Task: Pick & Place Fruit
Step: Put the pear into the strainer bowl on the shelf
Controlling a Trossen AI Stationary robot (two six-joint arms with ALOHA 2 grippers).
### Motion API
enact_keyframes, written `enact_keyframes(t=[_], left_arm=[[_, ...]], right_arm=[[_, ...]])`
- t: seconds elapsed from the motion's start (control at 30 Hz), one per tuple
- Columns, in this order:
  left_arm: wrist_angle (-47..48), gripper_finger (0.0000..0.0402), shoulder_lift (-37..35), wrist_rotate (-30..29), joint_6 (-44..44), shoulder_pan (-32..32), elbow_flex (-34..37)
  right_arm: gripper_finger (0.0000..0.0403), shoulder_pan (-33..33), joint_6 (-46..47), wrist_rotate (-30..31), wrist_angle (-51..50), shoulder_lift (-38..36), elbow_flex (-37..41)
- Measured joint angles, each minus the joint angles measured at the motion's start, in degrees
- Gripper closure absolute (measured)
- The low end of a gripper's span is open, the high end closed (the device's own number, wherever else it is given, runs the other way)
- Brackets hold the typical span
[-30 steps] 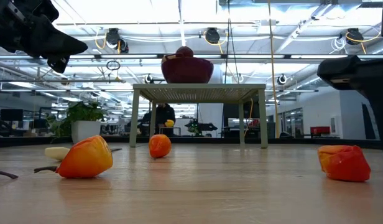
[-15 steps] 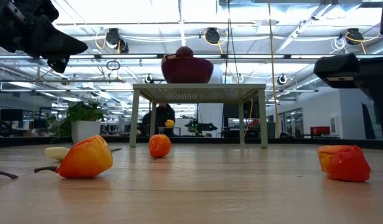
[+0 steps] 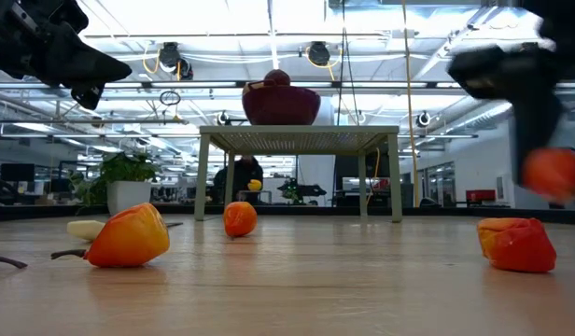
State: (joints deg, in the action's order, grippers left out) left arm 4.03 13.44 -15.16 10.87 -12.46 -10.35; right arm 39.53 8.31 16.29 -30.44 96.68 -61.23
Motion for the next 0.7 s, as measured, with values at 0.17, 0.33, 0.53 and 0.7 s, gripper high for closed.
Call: enact_keyframes(t=[0.17, 0.33, 0.53, 0.7], left_arm=[[-0.02, 0.038, -0.01, 0.02, 0.0, -0.01, 0.0], [0.0, 0.038, 0.0, 0.02, -0.09, -0.01, 0.0], [0.0, 0.038, -0.01, 0.02, -0.2, -0.01, 0.0], [-0.02, 0.038, 0.0, 0.01, -0.83, 0.0, 0.0]], right_arm=[[0.027, -4.15, 3.44, 5.27, 1.11, -5.42, 0.0], [0.027, -9.41, 7.94, 11.33, 7.01, -10.19, -0.02], [0.027, -16.72, 7.62, 15.55, 18.33, -13.81, -0.09], [0.0271, -23.27, 6.93, 15.28, 28.37, -15.63, -0.09]])
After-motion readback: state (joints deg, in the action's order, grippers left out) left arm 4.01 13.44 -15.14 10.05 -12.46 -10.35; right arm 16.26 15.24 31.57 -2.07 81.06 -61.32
